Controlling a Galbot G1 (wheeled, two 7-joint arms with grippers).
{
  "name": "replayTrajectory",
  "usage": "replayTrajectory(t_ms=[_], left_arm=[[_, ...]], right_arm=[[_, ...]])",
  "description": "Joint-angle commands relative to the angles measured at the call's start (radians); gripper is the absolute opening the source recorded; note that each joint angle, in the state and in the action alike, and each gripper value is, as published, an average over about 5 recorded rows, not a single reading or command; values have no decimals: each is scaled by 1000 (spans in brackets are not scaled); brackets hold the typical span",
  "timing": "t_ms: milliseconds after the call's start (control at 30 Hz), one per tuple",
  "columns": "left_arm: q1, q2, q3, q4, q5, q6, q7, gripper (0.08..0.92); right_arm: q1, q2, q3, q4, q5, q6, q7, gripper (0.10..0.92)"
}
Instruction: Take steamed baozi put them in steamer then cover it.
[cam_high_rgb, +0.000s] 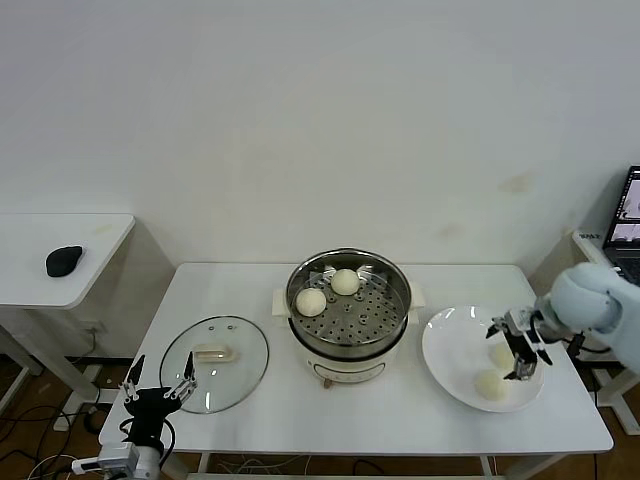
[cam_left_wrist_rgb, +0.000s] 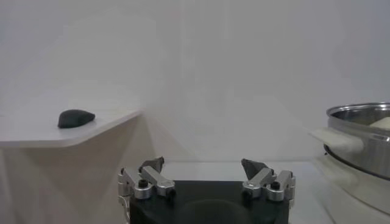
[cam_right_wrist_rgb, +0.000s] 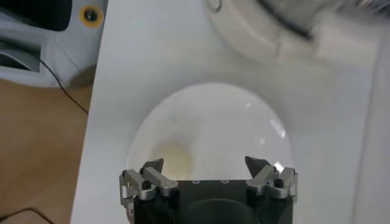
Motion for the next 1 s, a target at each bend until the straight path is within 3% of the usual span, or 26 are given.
replayTrajectory(t_ms=[33, 500, 1000], left_arm=[[1, -1, -2, 1, 1, 0, 0, 823], [3, -4, -6, 4, 2, -1, 1, 823], [-3, -5, -7, 12, 3, 0, 1, 823]], right_arm=[[-334, -10, 249, -22, -105, 17, 29, 823], [-345, 83, 251, -119, -140, 17, 58, 818], [-324, 141, 239, -188, -134, 14, 58, 742]])
